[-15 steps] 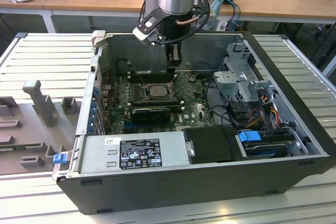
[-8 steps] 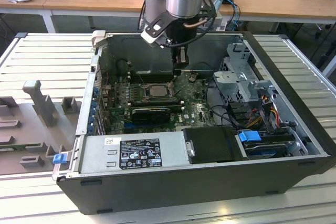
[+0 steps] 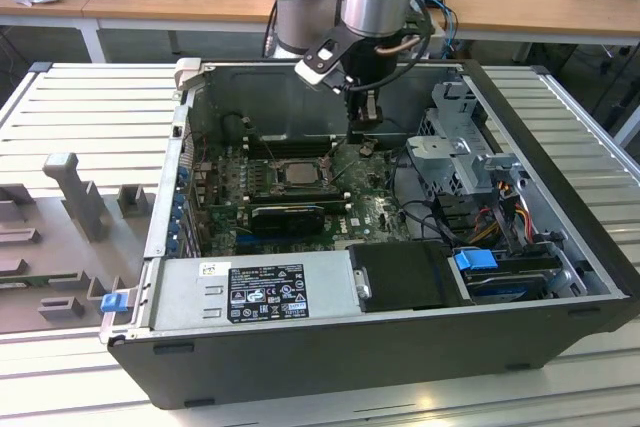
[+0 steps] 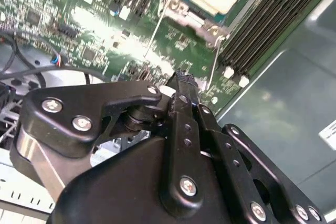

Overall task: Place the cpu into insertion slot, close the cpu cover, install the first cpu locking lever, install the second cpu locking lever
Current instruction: 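Close the cpu cover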

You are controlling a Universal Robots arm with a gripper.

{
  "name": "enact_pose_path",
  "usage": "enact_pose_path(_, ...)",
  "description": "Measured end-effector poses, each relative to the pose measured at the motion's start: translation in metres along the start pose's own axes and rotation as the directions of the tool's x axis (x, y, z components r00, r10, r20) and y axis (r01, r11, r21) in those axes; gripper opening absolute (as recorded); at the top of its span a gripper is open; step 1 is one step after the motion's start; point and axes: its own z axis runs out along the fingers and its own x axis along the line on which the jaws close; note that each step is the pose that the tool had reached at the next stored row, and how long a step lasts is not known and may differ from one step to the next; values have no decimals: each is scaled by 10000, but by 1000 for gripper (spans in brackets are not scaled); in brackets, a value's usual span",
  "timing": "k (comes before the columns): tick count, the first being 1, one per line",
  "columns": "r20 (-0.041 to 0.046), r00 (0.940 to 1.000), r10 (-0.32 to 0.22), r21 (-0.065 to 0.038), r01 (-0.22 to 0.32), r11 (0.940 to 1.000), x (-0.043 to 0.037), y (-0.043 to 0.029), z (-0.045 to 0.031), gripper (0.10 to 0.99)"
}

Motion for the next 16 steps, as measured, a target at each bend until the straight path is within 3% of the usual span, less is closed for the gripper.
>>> enact_pose_path(4, -2, 10000, -76, 2, 76, 10000, 2, 113, 37, 106)
enact_pose_path(9, -4, 9999, -107, 16, 107, 9999, 0, 141, 138, 106)
enact_pose_path(13, -14, 9999, -100, 262, 100, 9996, 1, 106, 139, 106)
enact_pose_path(16, -13, 9999, -101, 275, 101, 9996, 4, -16, 135, 106)
